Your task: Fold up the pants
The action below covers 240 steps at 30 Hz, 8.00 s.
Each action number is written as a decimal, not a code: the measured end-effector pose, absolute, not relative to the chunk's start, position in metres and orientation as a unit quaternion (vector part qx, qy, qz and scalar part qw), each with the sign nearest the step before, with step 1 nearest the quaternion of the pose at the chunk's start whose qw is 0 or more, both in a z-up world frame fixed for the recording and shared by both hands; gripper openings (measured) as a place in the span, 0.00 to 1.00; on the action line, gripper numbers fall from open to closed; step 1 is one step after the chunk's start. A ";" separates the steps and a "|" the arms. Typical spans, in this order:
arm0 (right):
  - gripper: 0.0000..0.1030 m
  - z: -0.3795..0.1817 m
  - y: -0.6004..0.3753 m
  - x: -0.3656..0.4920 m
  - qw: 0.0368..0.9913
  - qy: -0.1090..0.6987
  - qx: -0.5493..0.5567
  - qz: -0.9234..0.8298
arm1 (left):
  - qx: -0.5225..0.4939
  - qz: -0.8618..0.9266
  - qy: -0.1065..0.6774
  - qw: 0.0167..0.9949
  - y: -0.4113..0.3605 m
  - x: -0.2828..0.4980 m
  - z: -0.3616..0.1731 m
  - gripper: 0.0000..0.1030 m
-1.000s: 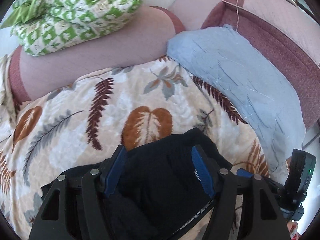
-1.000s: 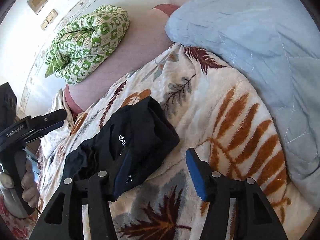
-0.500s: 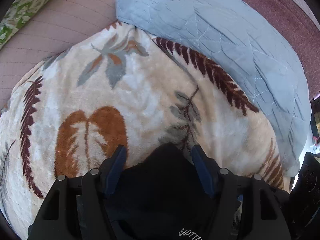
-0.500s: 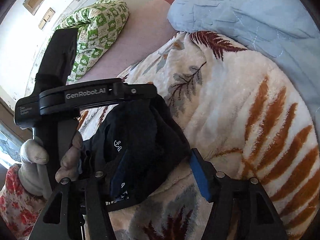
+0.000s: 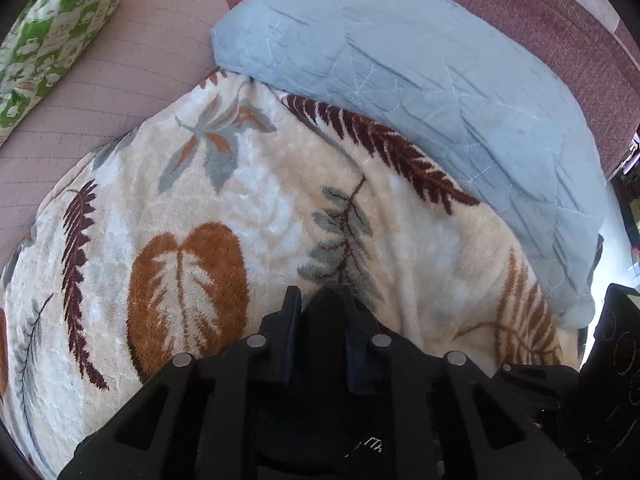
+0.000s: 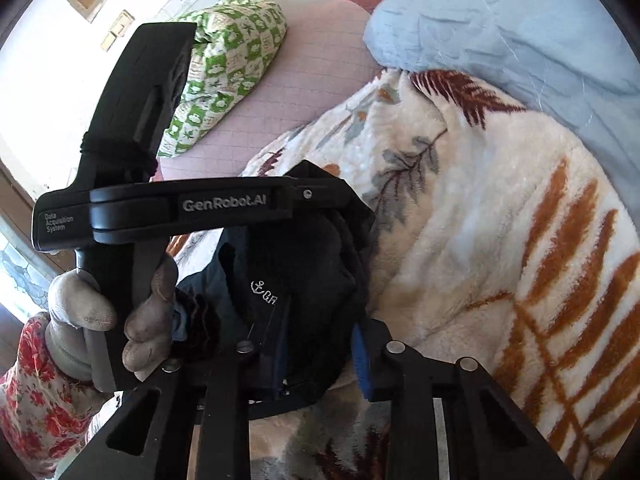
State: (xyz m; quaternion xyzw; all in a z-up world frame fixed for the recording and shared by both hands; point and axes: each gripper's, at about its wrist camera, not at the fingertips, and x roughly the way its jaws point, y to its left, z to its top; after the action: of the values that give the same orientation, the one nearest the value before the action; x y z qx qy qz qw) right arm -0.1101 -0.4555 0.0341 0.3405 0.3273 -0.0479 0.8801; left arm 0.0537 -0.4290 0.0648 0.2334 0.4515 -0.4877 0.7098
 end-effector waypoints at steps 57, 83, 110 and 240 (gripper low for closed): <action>0.72 0.110 -0.218 -0.064 0.927 0.362 0.085 0.056 | -0.100 -0.287 0.448 0.841 -0.056 0.123 0.119 0.55; 0.79 0.061 -0.203 -0.040 0.927 0.374 -0.005 -0.016 | -0.064 -0.278 0.476 0.832 -0.100 0.104 0.058 0.78; 0.79 0.074 -0.271 -0.166 0.913 0.350 0.174 -0.116 | 0.087 -0.100 0.335 0.933 -0.075 -0.092 0.115 0.80; 0.79 0.064 -0.216 -0.154 0.910 0.394 0.070 -0.111 | 0.011 -0.095 0.413 0.906 -0.043 -0.097 0.075 0.80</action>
State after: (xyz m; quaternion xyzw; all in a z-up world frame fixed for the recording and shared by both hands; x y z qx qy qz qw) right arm -0.1544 -0.2165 0.0642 0.0702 0.3938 -0.1108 0.9098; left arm -0.0967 -0.0425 0.0751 0.0114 0.4128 -0.0946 0.9058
